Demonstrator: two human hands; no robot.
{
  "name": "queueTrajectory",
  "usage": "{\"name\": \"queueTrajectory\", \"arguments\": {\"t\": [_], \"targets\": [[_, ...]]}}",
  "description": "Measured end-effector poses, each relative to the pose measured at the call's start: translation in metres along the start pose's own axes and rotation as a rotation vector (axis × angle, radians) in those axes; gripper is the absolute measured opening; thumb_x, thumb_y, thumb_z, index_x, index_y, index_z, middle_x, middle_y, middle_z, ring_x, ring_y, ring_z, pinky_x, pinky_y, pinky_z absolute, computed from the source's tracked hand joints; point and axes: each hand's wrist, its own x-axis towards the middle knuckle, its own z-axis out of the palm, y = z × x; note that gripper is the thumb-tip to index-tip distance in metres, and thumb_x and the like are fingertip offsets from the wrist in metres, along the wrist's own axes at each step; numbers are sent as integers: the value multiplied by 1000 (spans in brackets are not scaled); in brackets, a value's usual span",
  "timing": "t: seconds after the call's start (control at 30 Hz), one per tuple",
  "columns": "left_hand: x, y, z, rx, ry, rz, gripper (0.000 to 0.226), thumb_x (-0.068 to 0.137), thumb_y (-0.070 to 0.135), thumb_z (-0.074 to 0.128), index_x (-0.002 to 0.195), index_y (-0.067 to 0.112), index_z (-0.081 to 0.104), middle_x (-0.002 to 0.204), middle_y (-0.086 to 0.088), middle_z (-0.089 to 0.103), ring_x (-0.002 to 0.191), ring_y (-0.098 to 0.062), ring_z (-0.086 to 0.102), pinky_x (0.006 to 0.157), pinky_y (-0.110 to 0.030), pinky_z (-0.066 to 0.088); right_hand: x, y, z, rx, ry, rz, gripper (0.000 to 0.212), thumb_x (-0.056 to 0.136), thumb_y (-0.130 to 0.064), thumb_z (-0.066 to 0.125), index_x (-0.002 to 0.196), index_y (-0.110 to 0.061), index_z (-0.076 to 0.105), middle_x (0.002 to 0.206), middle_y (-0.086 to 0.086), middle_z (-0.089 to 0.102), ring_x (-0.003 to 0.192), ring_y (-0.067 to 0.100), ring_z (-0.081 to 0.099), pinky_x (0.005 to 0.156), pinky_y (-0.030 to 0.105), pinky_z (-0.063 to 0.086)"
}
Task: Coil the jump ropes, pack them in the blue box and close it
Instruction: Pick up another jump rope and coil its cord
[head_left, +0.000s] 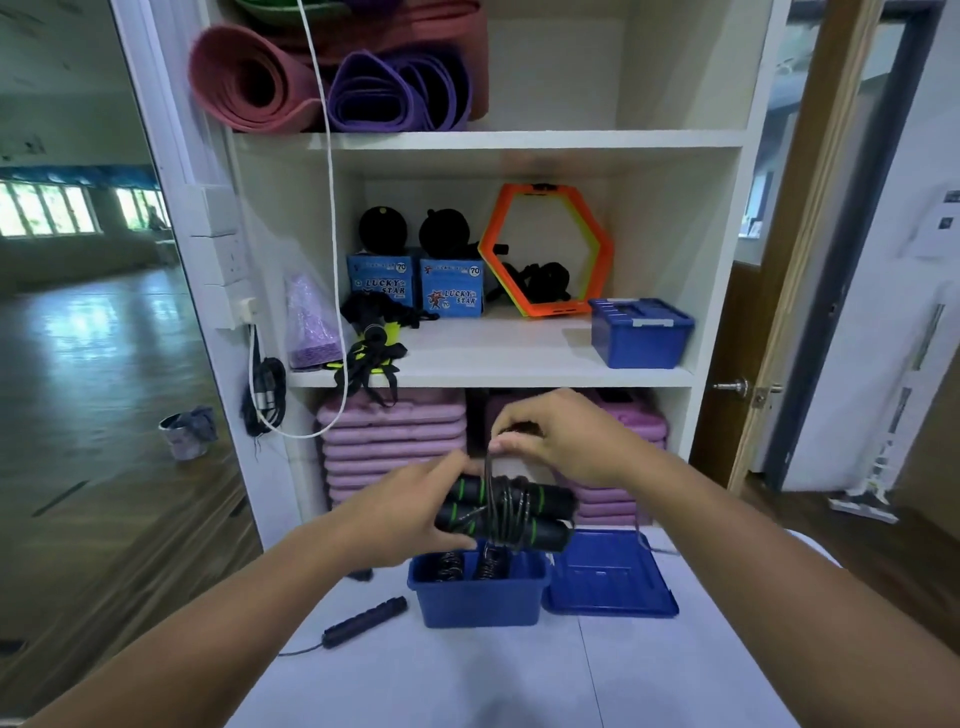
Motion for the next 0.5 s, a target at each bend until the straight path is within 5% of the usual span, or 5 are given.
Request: {"name": "queueTrajectory", "arguments": {"t": [0.1, 0.2, 0.3, 0.4, 0.5], "targets": [[-13, 17, -7, -156, 51, 57, 58, 77, 52, 79, 110, 52, 31, 108, 29, 54, 98, 3, 54, 81, -18, 46, -1, 4, -10, 343, -17, 25, 5, 85, -22, 76, 80, -20, 76, 75, -1, 74, 70, 6, 63, 70, 22, 51], [-21, 26, -21, -379, 154, 53, 61, 66, 63, 81, 109, 56, 38, 113, 23, 63, 106, 1, 61, 93, -30, 52, -7, 10, -6, 617, 15, 60, 18, 85, -13, 73, 71, -23, 77, 69, -4, 73, 68, 6, 65, 70, 24, 51], [-22, 31, -36, -527, 300, 67, 63, 67, 42, 90, 111, 45, 45, 108, 17, 65, 105, -8, 65, 93, -33, 54, -16, 12, 19, 936, 63, 224, 47, 95, 2, 50, 59, -18, 72, 56, -7, 64, 54, 9, 59, 55, 21, 47], [-15, 28, -49, -551, 456, 33, 59, 71, 19, 89, 111, 28, 47, 102, 13, 65, 95, -3, 66, 86, -21, 53, -24, 9, 54, 970, 29, 209, 35, 102, -18, 49, 78, -23, 74, 63, 1, 50, 49, 10, 34, 52, 27, 24], [-1, 7, -51, -414, 483, -61, 55, 74, 26, 88, 112, 23, 48, 97, 13, 67, 84, 0, 67, 77, -19, 53, -22, 2, 71, 905, 39, 250, 36, 105, -23, 46, 85, -38, 72, 69, 3, 47, 47, 7, 32, 49, 24, 24]]}}
